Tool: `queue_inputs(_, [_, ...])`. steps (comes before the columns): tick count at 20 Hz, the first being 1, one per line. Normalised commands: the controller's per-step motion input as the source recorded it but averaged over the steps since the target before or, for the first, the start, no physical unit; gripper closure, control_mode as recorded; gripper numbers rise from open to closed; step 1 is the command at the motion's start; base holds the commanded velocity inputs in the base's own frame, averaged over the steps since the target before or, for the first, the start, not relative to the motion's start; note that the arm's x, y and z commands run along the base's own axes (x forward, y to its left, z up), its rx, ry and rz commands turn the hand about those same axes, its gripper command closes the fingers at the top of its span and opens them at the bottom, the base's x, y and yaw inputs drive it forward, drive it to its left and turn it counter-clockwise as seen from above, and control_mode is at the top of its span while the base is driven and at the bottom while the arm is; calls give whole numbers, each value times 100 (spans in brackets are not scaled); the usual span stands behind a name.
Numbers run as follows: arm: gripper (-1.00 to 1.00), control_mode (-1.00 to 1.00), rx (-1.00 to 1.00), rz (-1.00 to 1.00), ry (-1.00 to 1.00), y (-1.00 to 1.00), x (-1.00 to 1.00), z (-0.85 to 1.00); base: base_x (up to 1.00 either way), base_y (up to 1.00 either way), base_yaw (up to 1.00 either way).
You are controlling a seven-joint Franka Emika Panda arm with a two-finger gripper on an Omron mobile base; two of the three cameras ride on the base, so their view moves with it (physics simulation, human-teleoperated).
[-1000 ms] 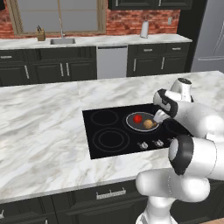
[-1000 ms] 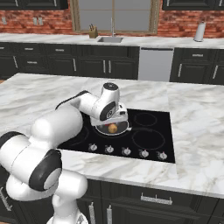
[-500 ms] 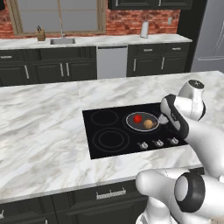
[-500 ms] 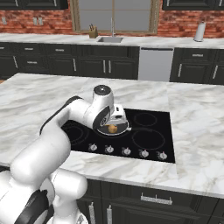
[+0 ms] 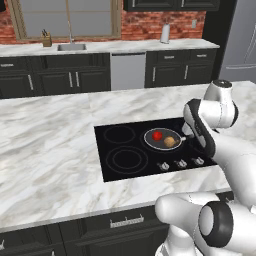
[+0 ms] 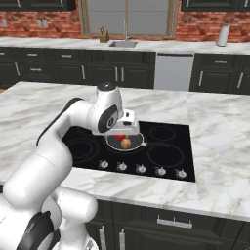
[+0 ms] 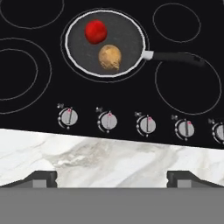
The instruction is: Place the pan on the center burner on the stove. Then place the tomato and the onion in the pan and turn on the center burner.
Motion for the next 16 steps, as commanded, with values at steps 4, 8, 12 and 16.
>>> queue_inputs(4, [-100, -100, 0, -4, 4, -26, -29, 0, 0, 0, 0])
queue_inputs(8, [-100, -100, 0, 0, 0, -39, -33, -9, 0, 0, 0])
queue_inputs(12, [-100, -100, 0, 0, 0, -26, -24, -18, 0, 0, 0])
queue_inputs(16, [-100, -100, 0, 0, 0, -7, -3, -19, 0, 0, 0])
